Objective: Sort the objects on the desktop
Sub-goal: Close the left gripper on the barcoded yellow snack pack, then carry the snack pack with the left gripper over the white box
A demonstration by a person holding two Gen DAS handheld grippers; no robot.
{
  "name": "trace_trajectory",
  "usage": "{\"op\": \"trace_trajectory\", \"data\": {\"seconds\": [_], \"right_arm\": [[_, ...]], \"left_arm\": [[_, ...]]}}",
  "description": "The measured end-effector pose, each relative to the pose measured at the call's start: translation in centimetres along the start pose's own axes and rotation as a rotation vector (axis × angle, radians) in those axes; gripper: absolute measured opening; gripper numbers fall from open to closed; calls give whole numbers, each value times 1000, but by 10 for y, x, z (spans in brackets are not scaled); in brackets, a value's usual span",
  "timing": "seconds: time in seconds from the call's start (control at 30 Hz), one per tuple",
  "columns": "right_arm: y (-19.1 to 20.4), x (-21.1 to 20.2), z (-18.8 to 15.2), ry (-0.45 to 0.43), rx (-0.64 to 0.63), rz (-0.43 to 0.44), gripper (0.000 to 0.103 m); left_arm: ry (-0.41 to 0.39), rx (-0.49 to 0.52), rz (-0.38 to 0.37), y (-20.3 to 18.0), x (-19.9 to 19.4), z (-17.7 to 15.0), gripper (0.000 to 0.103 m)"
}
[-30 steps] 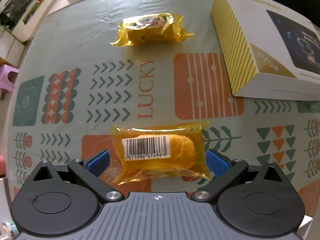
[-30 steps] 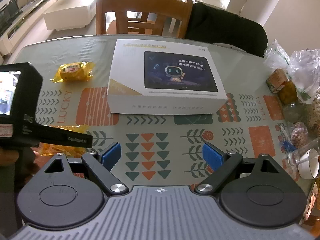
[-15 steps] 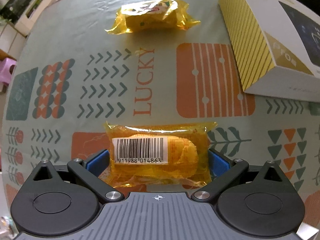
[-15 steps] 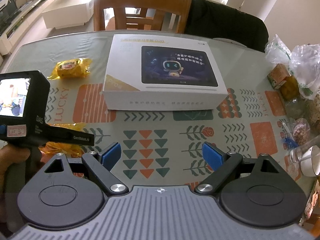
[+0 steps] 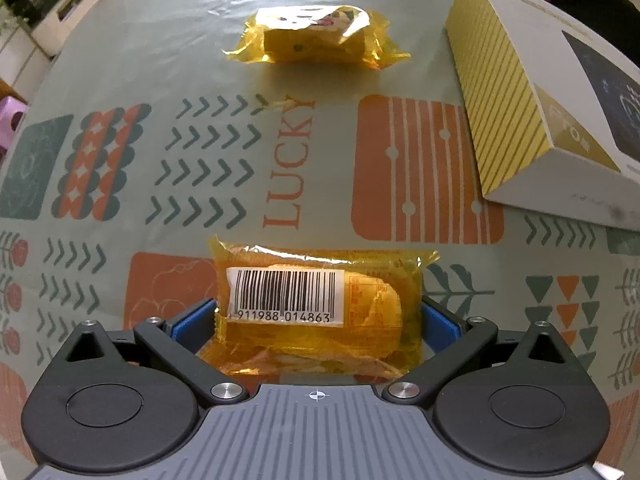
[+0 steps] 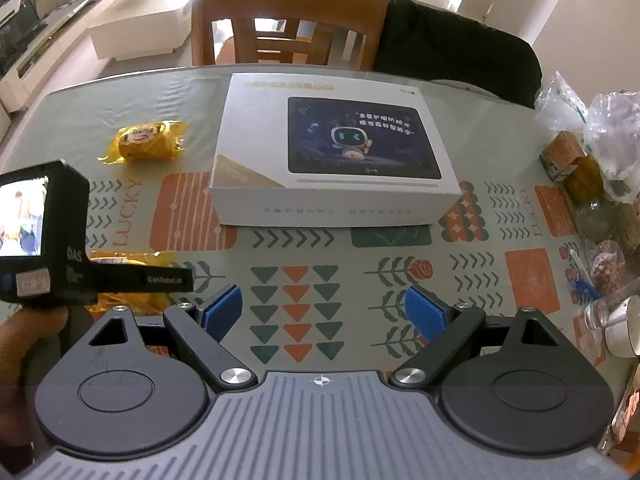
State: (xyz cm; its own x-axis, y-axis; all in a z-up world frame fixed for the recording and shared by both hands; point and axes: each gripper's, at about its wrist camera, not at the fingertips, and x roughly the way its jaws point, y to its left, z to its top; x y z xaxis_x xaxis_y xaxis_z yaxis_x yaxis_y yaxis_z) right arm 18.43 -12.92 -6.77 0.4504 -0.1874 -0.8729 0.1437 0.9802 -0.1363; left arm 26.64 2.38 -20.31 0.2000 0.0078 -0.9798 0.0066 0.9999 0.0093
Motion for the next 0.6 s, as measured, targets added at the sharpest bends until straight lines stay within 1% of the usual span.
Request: {"op": "trace_trajectory", "data": {"seconds": [0.03,0.1,0.17,0.3,0.4,0.5,0.6], "right_arm": [[0,0,0,-2,0,1,103],[0,-1,1,-5,0,4,103],[1,-2,1,-8,-1,7,103],[1,-4,2,-15,-1,13,103],[1,-5,2,-20,-2,18,103],[2,-6,3,-25,-2,22,103],[0,-12,1,-32,-5,44,103]], "left_arm": [[0,5,1,-1,-2,-1,93],[-14,21,14,-4,-10,-2,78],[-30,40,29,-6,-18,-4,74],[-50,38,35,-2,-35,-6,72],[-79,32,39,9,-52,-8,71],[-99,25,41,12,-68,-13,71],[-110,17,44,18,-76,-17,71]]}}
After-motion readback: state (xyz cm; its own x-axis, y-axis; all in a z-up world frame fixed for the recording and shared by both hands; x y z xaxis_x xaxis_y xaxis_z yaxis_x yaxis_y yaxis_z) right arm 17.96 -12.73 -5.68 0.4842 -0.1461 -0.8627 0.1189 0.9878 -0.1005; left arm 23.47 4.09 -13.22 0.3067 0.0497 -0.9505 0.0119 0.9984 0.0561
